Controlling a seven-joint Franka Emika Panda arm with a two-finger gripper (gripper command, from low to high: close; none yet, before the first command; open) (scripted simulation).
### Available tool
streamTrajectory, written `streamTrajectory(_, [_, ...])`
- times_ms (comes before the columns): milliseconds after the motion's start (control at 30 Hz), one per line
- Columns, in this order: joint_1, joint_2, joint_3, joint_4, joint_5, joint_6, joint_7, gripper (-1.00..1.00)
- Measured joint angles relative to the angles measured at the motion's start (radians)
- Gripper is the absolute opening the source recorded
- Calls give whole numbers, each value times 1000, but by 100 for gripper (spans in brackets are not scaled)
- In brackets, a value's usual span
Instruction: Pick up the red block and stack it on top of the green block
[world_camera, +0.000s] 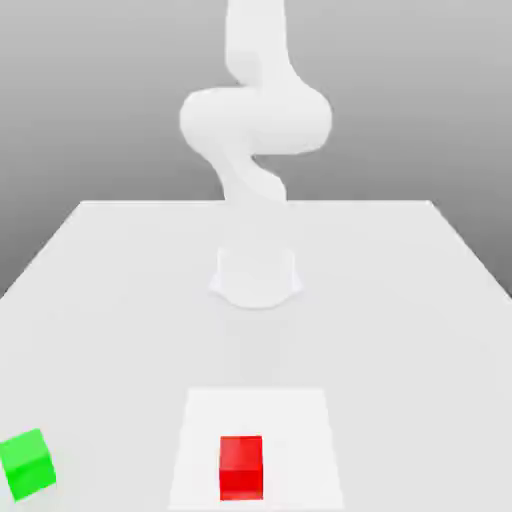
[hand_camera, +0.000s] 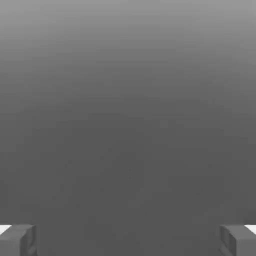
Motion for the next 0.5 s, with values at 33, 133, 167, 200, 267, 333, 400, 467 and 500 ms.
streamTrajectory(33, [1, 39, -3, -9, 1, 16, -4, 0])
streamTrajectory(133, [5, 151, -10, -34, 4, 62, -15, 0])
streamTrajectory(167, [6, 187, -12, -43, 5, 77, -18, 0])
streamTrajectory(200, [7, 224, -14, -51, 7, 91, -22, 0])
streamTrajectory(267, [9, 296, -19, -67, 9, 121, -29, 0])
streamTrajectory(333, [10, 369, -23, -84, 11, 151, -36, 0])
streamTrajectory(400, [11, 441, -26, -101, 14, 181, -44, 0])
streamTrajectory(467, [12, 514, -29, -117, 16, 211, -51, 0])
streamTrajectory(500, [12, 550, -30, -125, 17, 226, -54, 0])
